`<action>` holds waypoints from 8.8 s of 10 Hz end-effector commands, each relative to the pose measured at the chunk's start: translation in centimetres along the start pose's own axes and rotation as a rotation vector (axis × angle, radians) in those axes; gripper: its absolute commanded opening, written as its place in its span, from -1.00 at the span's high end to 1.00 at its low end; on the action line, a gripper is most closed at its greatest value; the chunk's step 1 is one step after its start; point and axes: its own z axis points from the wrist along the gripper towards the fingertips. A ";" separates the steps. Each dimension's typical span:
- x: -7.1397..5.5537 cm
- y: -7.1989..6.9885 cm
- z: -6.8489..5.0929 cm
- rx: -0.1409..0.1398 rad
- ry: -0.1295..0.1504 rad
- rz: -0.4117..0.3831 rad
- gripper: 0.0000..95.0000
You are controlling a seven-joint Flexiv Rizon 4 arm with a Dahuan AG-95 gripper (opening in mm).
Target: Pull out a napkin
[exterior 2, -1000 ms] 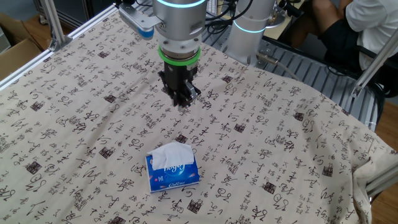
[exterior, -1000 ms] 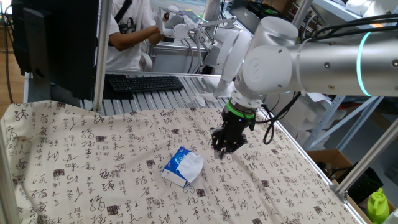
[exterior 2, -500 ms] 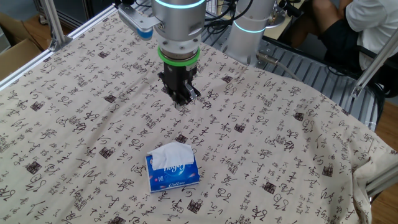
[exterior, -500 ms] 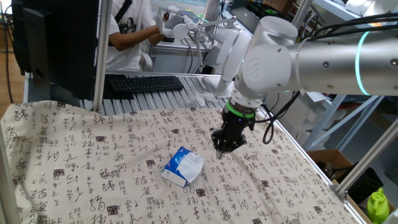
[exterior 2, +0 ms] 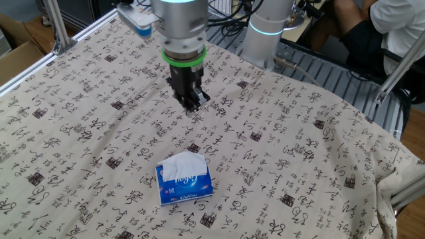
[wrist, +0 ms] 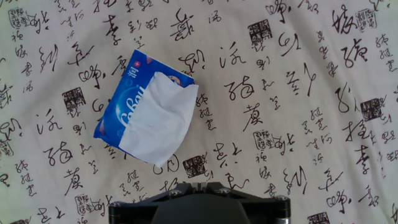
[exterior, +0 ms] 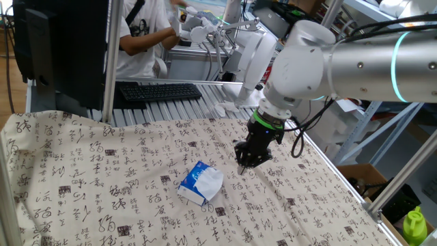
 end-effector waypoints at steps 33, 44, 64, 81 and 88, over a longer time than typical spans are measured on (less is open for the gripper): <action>-1.5 -0.7 1.4 -0.279 0.080 0.046 1.00; -1.5 -0.7 1.4 -0.277 0.109 0.200 1.00; -3.1 -0.8 4.1 -0.241 0.107 0.179 1.00; -2.9 -2.2 8.4 -0.351 0.077 0.178 1.00; -2.6 -2.7 9.2 -0.493 0.070 0.233 1.00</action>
